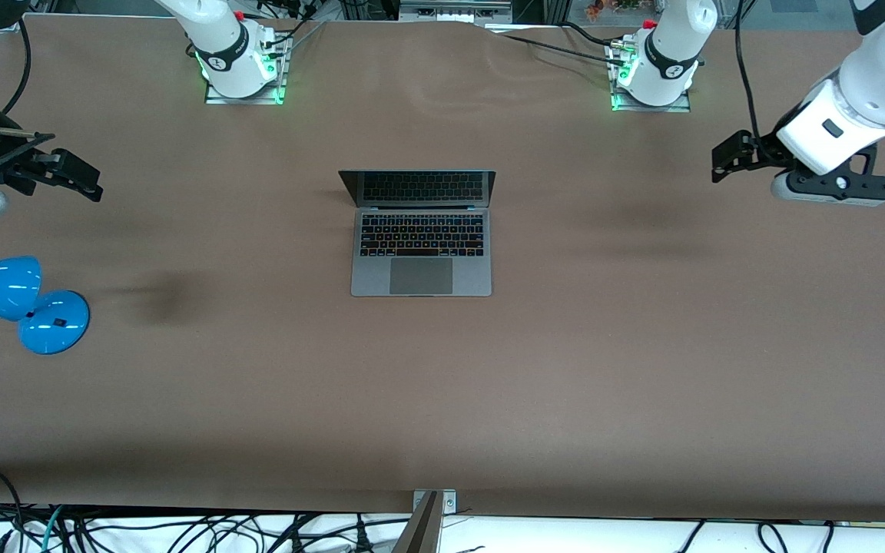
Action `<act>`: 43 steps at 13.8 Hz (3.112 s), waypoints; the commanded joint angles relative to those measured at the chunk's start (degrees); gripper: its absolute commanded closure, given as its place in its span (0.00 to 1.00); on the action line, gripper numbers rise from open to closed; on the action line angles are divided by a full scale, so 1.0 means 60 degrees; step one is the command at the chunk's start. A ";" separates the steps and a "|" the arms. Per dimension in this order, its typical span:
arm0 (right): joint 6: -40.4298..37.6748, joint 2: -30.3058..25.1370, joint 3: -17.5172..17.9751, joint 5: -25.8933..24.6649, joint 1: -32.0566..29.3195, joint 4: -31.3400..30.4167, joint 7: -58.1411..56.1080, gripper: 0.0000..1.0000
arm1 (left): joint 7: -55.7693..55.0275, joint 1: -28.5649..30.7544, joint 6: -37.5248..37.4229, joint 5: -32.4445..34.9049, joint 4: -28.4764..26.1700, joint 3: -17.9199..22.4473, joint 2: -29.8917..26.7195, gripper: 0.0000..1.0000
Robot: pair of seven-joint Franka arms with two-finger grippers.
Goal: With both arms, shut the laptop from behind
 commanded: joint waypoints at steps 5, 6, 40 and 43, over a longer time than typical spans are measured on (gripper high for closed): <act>-0.0061 -0.0029 0.0030 0.0121 -0.0067 0.0035 -0.0071 0.00 | -0.1021 -0.0400 -0.0271 -0.0623 0.0201 -0.0298 0.0209 0.00; -0.0104 0.0000 0.0059 0.0121 -0.0052 0.0020 -0.0114 0.00 | -0.1168 -0.0474 -0.0271 -0.0784 0.0201 -0.0298 0.0239 0.00; 0.2575 0.1303 0.4542 0.0606 0.2409 -0.3935 0.4411 1.00 | -0.7981 -0.1353 0.2569 -0.1767 0.0216 -0.4942 0.4252 1.00; 0.2956 0.1596 0.4513 0.0531 0.2292 -0.3833 0.4411 1.00 | -0.7951 -0.1353 0.2731 -0.1752 0.0215 -0.4942 0.4501 1.00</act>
